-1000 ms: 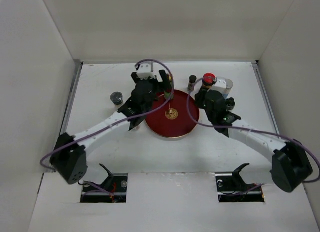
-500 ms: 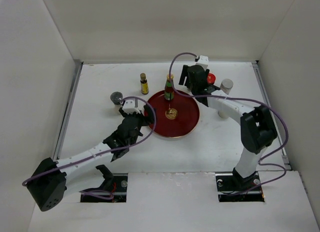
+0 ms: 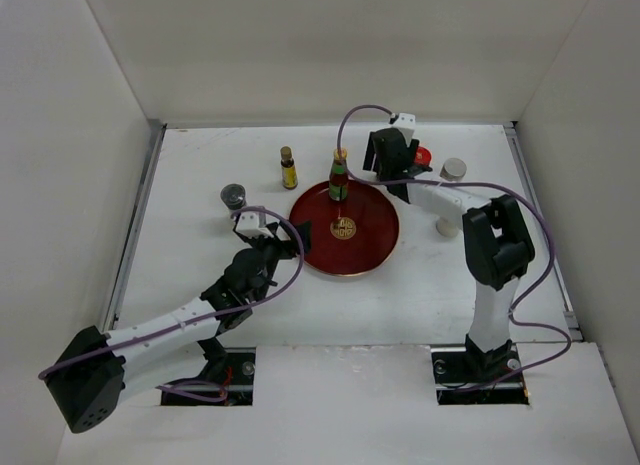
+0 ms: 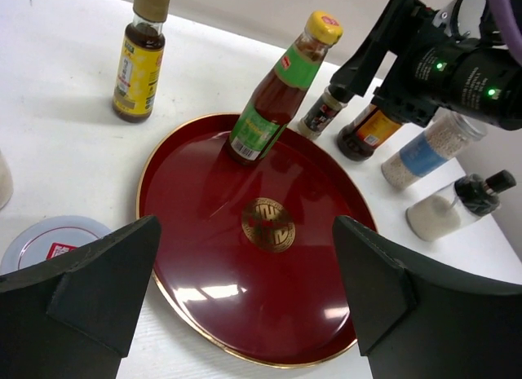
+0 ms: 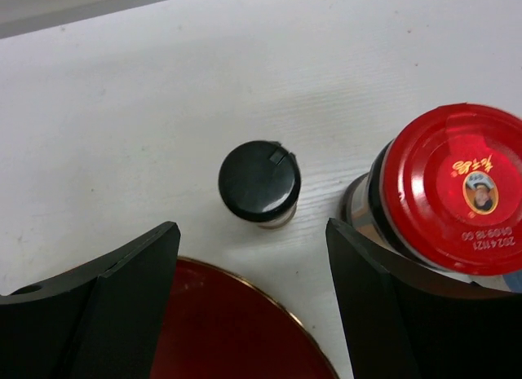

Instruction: Organize the condiment bottles

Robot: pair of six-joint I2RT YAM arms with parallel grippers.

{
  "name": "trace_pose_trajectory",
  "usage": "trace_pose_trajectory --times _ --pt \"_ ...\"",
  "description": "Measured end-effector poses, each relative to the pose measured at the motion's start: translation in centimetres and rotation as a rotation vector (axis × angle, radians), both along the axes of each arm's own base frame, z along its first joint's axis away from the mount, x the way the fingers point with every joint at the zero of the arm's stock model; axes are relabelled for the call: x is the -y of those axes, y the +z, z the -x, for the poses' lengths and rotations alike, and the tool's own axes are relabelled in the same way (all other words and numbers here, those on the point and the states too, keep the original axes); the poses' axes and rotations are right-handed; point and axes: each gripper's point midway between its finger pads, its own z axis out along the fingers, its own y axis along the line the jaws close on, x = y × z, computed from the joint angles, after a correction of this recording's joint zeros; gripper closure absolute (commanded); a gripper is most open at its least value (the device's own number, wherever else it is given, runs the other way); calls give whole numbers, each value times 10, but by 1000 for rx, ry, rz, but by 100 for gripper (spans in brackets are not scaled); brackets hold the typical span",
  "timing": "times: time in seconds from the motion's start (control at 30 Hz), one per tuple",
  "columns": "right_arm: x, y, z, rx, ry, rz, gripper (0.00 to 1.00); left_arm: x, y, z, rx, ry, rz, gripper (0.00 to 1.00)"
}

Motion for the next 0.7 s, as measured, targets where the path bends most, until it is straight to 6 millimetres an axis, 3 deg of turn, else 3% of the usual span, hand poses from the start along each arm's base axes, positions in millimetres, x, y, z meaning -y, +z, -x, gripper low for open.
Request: trace_pose_trajectory --times 0.23,0.4,0.6,0.7 --pt "12 -1 -13 5 -27 -4 21 3 2 -1 16 -3 20 14" --pt "9 -16 -21 -17 -18 -4 26 6 -1 -2 12 -7 16 14" --pt "5 -22 -27 -23 -1 -5 53 8 -4 -5 10 -6 14 14" --pt "3 -17 -31 2 1 -14 59 9 -7 -5 6 -7 10 14"
